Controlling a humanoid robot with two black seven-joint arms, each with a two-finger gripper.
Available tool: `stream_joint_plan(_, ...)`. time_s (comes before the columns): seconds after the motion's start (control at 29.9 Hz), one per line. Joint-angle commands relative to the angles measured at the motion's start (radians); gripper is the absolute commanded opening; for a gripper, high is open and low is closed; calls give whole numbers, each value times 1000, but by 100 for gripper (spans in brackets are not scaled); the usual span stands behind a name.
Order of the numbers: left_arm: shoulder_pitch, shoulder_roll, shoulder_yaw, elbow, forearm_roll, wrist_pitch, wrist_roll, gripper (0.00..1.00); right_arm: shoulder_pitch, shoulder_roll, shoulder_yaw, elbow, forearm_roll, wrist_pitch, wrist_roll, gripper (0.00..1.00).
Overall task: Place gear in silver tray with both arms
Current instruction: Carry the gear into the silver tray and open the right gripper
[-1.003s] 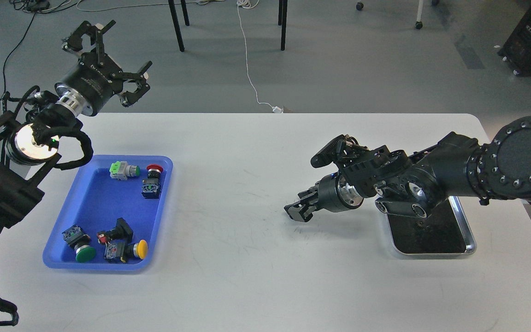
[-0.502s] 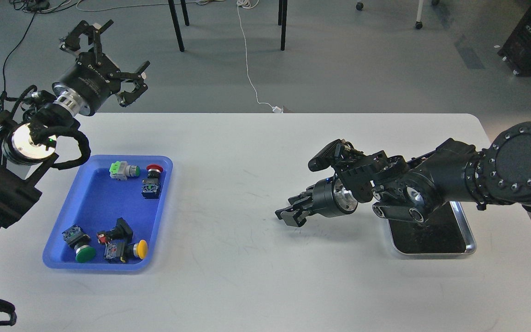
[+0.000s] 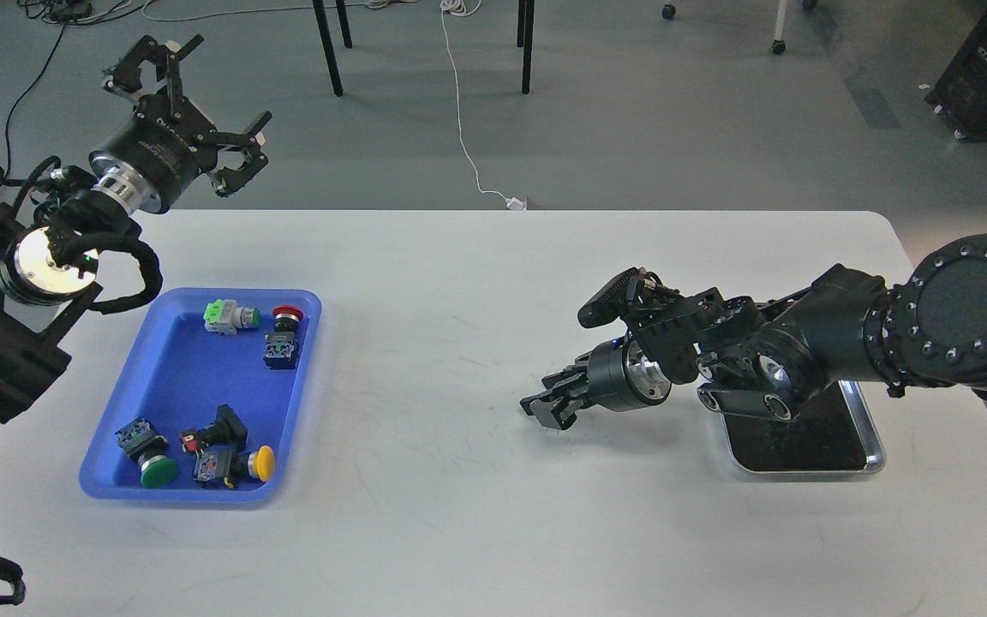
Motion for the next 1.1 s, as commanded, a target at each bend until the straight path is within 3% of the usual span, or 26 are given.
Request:
stream_joint_plan(0.0, 0, 3, 0, 0, 0, -1, -2, 98, 5, 0, -3, 0, -2, 4, 0, 27)
stream_joint_plan(0.23, 2, 3, 0, 0, 0, -1, -2, 98, 11, 0, -33, 0, -4, 6, 1, 13)
stream_joint_plan(0.47, 2, 5, 0, 0, 0, -3, -2, 98, 26, 0, -49, 1, -2, 6, 8, 12)
stream_joint_plan(0.77, 3, 25, 0, 0, 0, -4, -2, 98, 198, 0, -50, 24, -5, 6, 8, 13)
stream_joint_plan(1.07, 3, 31, 0, 0, 0, -4, -2, 98, 235, -245, -140, 133, -259, -5, -5, 13)
